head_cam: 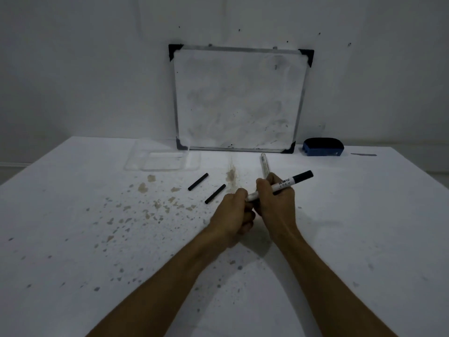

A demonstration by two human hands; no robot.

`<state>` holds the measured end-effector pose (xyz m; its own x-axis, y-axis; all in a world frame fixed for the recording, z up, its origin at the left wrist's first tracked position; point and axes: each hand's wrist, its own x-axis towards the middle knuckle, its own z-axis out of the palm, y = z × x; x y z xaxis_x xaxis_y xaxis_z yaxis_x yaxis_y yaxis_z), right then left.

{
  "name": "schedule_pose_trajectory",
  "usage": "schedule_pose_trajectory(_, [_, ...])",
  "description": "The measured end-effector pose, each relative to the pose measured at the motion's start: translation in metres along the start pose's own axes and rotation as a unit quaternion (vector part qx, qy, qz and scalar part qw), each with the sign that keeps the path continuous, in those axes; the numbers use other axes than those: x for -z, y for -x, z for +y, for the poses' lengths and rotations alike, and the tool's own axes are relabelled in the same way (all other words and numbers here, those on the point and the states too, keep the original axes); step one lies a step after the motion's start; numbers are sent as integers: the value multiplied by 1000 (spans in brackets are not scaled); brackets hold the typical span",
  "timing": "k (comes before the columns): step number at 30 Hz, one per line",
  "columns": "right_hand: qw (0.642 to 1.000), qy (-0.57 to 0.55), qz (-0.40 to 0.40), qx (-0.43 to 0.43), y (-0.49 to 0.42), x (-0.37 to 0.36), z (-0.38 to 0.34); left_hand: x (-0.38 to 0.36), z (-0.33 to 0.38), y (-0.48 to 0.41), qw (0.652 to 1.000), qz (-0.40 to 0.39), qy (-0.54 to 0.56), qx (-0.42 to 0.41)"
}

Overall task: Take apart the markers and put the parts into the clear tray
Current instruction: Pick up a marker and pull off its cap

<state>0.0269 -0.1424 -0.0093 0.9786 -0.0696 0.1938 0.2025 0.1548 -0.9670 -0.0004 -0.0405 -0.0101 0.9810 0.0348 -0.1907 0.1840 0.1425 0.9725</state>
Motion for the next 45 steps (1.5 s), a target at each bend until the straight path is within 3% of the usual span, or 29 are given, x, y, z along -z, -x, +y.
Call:
schedule_pose_trajectory(2, [1000,14,0,22,-3,3,0,-1,8,-3,998,-27,31,40])
schedule_pose_trajectory(4, [1000,11,-4,-27,-4,4,2,3,2,-4,989,20,-141,-35])
schedule_pose_trajectory(6, [995,18,-9,-97,-4,5,3,12,-7,-2,943,60,-287,-155])
schedule_pose_trajectory(9, [988,5,-24,-152,-5,8,4,27,-14,-2,898,10,-360,-252])
schedule_pose_trajectory(13, [977,-70,-123,-162,-6,14,7,34,-16,-12,865,34,-411,-285])
schedule_pose_trajectory(15, [974,-75,-157,-143,-5,15,10,33,-18,-11,872,50,-406,-270])
schedule_pose_trajectory(19, [983,-53,-163,-72,-3,11,10,30,-2,-12,975,9,-192,-108])
schedule_pose_trajectory(22, [988,-29,-144,-55,-2,8,9,30,3,-14,991,-9,-118,-65])
schedule_pose_trajectory(24, [989,-28,-121,-76,-2,8,10,27,-4,-8,969,14,-218,-115])
schedule_pose_trajectory(27, [987,-50,-100,-114,-3,11,9,23,-19,-7,896,48,-372,-240])
schedule_pose_trajectory(29, [984,-63,-95,-135,-3,10,9,27,-19,-12,845,70,-433,-306])
schedule_pose_trajectory(31, [980,-82,-101,-150,-4,8,10,32,-17,-14,819,71,-467,-326])
schedule_pose_trajectory(32, [978,-95,-106,-152,-4,7,9,33,-17,-14,827,68,-459,-317])
schedule_pose_trajectory(35, [979,-104,-115,-135,-3,3,11,27,-15,-15,941,71,-263,-202])
schedule_pose_trajectory(37, [982,-94,-116,-120,-3,0,12,22,-10,-20,976,62,-165,-132])
schedule_pose_trajectory(42, [974,-179,-13,-137,-22,32,10,35,-5,-18,969,154,-133,-140])
schedule_pose_trajectory(45, [963,-219,-26,-156,-26,47,8,42,-14,-9,926,129,-297,-194])
